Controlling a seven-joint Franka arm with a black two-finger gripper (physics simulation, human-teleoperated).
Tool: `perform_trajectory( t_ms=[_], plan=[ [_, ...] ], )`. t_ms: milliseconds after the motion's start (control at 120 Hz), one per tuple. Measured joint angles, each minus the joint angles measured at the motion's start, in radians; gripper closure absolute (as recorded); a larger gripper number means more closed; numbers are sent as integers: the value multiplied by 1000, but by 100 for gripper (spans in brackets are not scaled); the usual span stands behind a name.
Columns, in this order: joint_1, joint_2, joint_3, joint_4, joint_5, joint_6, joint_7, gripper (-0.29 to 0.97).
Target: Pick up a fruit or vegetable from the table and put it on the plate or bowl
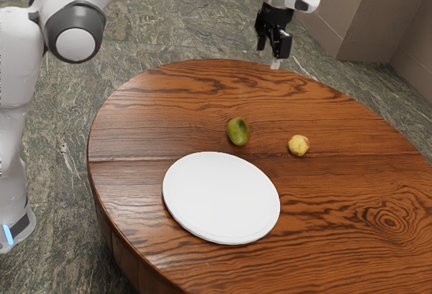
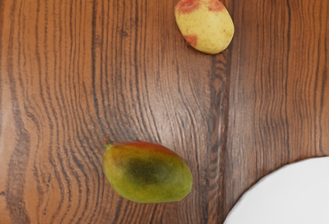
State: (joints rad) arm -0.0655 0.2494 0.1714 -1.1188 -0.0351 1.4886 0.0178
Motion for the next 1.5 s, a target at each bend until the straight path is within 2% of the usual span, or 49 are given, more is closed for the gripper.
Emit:
perform_trajectory(
  t_ms=[183, 283, 433, 617, 817, 1017, 1150, 1325, 1458, 1500],
  plan=[
    [-8, 12, 1, 27, -5, -31, 14, 0],
    [-13, 20, -1, 21, 34, -43, 48, 0],
    [65, 77, 5, -10, -18, -73, 62, 0],
    [130, 104, 7, -14, -102, -86, -78, 0],
    [161, 110, 12, -6, -131, -79, -236, 0],
    [135, 141, 1, -10, -133, -24, -417, 0],
    [134, 152, 12, -106, -188, 52, -538, 0],
    [31, 143, 141, -170, -215, 115, -694, 0],
    [-233, 144, 418, -241, -278, 137, -798, 0],
    [-286, 143, 471, -267, -298, 142, -826, 0]
  ],
)
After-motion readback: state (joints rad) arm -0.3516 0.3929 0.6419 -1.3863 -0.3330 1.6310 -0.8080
